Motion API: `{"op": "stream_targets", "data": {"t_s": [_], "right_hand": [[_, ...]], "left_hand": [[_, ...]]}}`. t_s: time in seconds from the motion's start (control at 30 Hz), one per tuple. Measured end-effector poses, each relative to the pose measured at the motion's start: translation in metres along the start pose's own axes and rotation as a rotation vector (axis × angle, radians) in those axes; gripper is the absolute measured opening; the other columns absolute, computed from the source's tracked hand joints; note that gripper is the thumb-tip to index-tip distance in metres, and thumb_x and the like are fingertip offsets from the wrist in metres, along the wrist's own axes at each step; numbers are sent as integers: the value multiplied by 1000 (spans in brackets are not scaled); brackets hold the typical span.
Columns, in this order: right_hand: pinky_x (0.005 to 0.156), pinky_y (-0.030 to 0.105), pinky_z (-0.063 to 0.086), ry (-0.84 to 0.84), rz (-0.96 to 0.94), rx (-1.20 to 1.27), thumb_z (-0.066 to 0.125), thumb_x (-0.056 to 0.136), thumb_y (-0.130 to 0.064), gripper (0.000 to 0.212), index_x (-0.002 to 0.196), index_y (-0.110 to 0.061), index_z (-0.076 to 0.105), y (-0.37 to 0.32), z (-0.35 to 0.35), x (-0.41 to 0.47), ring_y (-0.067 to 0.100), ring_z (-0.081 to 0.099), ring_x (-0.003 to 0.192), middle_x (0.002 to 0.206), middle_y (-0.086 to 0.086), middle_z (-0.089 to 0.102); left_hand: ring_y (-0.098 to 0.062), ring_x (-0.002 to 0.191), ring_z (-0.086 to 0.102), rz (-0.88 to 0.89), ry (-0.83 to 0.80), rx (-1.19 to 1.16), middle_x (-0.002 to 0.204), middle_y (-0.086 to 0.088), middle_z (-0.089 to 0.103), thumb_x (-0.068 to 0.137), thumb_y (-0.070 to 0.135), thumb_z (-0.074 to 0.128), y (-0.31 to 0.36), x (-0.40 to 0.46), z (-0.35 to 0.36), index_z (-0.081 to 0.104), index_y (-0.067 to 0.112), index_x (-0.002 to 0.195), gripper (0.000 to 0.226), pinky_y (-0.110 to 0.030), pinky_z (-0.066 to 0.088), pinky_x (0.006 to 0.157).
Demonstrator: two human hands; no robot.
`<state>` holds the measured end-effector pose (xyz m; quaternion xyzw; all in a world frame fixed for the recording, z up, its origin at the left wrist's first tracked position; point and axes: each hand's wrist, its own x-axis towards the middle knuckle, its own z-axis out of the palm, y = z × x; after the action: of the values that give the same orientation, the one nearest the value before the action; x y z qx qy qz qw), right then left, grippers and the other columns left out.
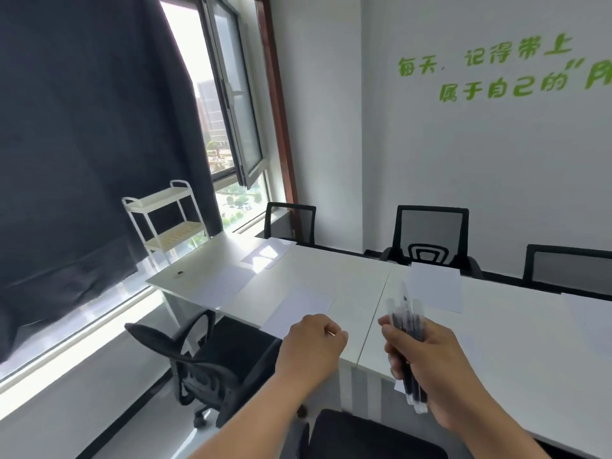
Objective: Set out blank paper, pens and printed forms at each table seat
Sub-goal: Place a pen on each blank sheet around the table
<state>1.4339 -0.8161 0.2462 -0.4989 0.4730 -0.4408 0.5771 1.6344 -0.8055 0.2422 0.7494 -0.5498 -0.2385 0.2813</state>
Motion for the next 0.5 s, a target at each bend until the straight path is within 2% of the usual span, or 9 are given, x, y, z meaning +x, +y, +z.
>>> {"op": "stream_targets", "data": {"t_s": [0.13, 0.3, 0.5], "right_hand": [[68, 41, 51, -78, 3, 7, 66, 104, -3, 20, 108, -16, 80, -7, 27, -6, 25, 56, 64, 70, 10, 64], [64, 38, 48, -137, -5, -3, 62, 106, -5, 25, 117, -22, 76, -13, 62, -10, 25, 57, 63, 67, 10, 62], [65, 39, 49, -114, -17, -24, 58, 106, -1, 29, 122, -20, 73, -12, 102, 4, 25, 55, 61, 65, 10, 59]], "left_hand": [[-11, 85, 77, -2, 91, 18, 96, 13, 78, 101, 42, 63, -4, -22, -34, 77, 29, 106, 19, -32, 63, 86], [-12, 84, 77, -53, 155, 1, 96, 15, 77, 100, 43, 61, -29, -33, -69, 75, 32, 103, 18, -38, 65, 87], [-13, 86, 77, -104, 197, -19, 93, 16, 77, 97, 47, 61, -67, -27, -95, 74, 36, 99, 18, -42, 67, 86]]}}
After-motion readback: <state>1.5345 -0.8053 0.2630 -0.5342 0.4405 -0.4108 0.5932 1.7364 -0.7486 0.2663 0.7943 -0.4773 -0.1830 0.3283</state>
